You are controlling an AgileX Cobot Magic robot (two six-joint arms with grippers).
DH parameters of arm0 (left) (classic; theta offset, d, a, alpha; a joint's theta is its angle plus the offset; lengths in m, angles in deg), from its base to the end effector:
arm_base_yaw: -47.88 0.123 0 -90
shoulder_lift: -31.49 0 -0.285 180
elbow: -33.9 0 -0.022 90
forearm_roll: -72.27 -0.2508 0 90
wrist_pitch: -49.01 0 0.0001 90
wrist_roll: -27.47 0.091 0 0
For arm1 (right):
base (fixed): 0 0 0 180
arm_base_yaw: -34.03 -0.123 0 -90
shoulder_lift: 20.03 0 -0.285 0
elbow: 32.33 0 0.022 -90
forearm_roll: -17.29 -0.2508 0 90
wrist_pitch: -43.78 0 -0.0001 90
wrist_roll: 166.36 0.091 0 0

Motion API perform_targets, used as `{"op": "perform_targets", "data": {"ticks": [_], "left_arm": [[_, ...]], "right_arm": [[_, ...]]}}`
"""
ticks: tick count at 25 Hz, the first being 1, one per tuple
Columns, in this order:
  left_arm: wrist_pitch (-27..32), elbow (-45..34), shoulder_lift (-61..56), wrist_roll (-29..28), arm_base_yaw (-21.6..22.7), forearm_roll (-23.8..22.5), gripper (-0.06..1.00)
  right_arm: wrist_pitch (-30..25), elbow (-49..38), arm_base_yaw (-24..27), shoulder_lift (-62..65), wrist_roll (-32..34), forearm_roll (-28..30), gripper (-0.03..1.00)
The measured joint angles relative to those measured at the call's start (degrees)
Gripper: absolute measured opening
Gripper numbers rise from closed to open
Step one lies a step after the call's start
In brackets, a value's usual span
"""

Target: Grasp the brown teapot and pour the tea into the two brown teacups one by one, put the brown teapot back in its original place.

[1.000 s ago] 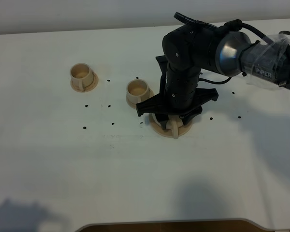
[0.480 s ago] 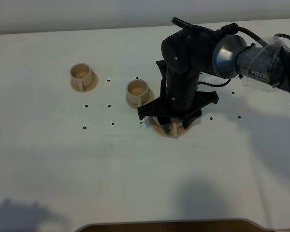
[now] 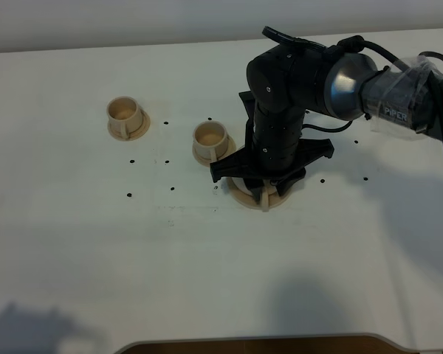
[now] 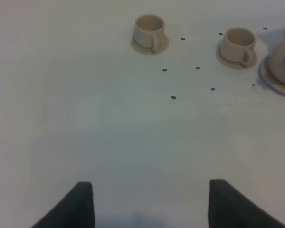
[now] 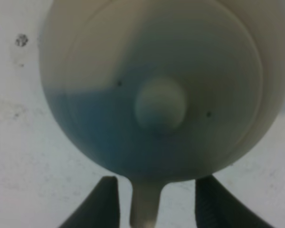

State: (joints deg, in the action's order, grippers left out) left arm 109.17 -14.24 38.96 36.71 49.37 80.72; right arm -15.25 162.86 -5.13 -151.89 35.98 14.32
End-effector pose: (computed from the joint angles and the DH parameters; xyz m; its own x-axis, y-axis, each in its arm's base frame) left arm -0.0063 -0.0118 0.2809 -0.4209 0.0757 -0.9039 0.1265 0.9917 0.0242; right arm 0.3316 0.2753 0.1517 -0.9634 -0.2632 -0.0512 -0.2664 0.9612 0.0711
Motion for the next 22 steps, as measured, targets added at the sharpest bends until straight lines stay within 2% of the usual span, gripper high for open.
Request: {"op": "perform_targets", "data": {"ticks": [10,22], "left_arm": [[0.0,0.0,0.0,0.1,0.0,0.0,0.54],[0.0,0.0,0.0,0.1,0.0,0.0,0.54]], "right_arm": [[0.4,0.0,-0.1,-1.1,0.3,-0.7,0.10],[0.3,0.3,-0.2,-1.0,-1.2,0.3,0.10]]}}
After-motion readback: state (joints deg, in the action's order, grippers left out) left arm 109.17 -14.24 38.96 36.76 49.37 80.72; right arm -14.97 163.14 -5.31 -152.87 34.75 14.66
